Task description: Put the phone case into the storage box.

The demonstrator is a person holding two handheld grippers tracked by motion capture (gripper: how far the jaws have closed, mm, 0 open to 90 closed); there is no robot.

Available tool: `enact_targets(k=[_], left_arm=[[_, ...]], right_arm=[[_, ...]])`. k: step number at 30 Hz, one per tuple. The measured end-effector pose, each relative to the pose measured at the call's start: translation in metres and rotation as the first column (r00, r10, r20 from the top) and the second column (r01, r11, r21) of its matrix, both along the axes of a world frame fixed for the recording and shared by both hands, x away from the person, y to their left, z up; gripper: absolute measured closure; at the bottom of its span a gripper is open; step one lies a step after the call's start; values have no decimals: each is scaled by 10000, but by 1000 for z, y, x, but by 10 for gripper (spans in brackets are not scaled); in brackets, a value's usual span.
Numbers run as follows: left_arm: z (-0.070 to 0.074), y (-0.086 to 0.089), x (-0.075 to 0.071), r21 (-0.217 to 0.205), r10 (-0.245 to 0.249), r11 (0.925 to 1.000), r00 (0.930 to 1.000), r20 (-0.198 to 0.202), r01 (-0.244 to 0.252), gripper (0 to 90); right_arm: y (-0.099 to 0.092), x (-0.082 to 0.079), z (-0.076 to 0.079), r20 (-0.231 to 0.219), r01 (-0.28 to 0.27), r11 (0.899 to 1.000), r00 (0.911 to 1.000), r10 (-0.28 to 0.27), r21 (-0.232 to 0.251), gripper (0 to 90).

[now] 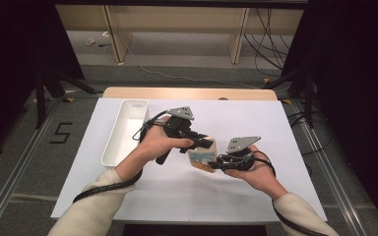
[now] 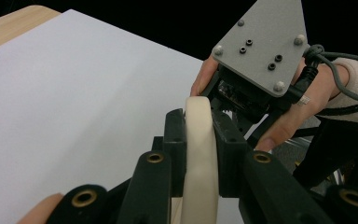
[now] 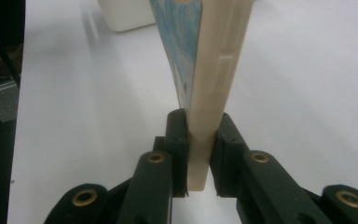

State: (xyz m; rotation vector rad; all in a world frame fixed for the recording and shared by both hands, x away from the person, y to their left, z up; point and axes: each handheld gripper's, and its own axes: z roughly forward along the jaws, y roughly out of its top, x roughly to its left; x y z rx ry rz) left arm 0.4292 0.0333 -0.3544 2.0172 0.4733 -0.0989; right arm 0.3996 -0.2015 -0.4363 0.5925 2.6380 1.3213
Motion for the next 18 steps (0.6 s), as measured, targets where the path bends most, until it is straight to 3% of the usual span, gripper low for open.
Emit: enact_targets(k=[6,10,13,16,18], left_arm=[[0,0,1,-126,25,9999,9999,115,-24,760],[-1,0,2,-452,-91,9989,9979,644,120,706],[-3,-1,1,-822,-256,9959,9904,1359,370,643],[-3,-2,2,-855,-67,9960,9773,2119,253,534],[-2,-1,1,-1053,68,9943,9736,2283,178,479]], right_arm=[[0,0,1,-187,31,10000,9998,-31,11,806],[0,0,1,-400,5,9999,9992,0,117,808],[1,-1,1,-466,-40,9998,9989,49,205,808],[2,-1,0,-572,4,9997,9984,9,232,809],[1,-1,0,-624,138,9996,9980,-123,232,809]])
